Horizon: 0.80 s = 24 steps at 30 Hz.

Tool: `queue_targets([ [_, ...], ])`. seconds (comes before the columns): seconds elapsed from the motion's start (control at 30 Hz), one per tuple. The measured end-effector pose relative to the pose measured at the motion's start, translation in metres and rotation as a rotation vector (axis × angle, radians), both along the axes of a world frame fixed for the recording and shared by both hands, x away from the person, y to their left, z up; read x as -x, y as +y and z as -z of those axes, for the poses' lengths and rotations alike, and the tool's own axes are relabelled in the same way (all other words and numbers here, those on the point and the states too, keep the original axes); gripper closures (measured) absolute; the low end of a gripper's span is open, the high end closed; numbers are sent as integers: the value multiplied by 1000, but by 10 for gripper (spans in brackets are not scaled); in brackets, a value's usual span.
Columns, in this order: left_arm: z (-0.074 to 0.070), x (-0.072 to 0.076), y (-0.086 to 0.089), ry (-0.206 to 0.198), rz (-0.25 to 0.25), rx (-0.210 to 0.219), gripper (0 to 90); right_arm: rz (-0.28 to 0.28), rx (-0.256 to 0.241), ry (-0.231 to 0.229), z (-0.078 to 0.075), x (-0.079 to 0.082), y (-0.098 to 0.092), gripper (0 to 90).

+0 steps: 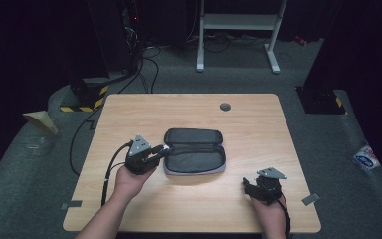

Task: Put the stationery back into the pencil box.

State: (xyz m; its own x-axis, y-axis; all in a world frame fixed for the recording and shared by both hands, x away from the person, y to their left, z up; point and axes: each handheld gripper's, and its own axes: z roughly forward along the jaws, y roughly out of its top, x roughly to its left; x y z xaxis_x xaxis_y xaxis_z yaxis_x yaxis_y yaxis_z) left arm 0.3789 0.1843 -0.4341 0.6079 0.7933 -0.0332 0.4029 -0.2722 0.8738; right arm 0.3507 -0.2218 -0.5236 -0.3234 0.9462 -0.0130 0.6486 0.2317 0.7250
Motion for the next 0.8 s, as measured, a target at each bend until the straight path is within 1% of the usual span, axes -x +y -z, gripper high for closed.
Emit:
queue_targets([
  [0.07,0,-3,-3,7,5,1,729,0,0,0,0,0,0,283],
  [0.17,2,-6,-8,21,5,19,729,0,0,0,0,0,0,283],
  [0.37,4,-11,-20,32,23,0,729,0,0,0,0,0,0,283],
  [0.5,6,-13,-26,40,29,4,728,0,0,0,0,0,0,283],
  [0.57,7,-14,-28,41,32,0,728,0,0,0,0,0,0,283],
  [0.67,11,-16,-31,55,32,-3,728,0,0,0,0,0,0,283],
  [0.8,19,-18,-35,79,36,-17,729,0,0,0,0,0,0,283],
])
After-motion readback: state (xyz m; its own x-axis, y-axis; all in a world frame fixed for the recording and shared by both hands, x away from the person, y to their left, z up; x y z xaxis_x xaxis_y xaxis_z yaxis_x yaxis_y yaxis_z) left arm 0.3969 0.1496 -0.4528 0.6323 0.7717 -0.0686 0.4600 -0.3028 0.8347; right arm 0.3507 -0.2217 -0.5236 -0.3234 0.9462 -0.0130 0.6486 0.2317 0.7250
